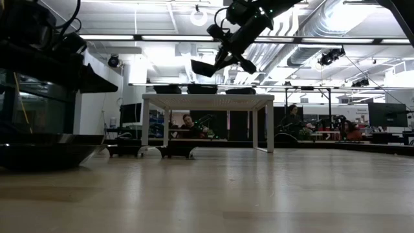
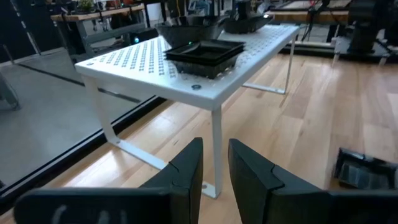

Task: Pick & Place Mini shaped plates
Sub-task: Stack the distorted square plate on top of the other distorted square plates on the shelf

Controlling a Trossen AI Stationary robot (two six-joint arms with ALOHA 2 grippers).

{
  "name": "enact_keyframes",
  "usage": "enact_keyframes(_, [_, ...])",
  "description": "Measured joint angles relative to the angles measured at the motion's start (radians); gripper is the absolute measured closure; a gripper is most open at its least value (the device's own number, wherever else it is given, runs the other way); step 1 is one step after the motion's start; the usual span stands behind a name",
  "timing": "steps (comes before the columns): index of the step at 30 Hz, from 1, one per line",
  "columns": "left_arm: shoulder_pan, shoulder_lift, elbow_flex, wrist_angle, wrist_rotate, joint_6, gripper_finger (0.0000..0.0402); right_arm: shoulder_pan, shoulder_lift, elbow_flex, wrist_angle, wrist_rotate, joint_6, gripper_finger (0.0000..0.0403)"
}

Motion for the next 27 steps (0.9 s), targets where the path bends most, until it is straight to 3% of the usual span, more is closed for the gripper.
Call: enact_keyframes(27, [0.0,0.0,0.0,-0.003,-0.008,0.0,0.0328,0.001,0.065,0.0,-0.032,-0.036,-0.042,0.0398])
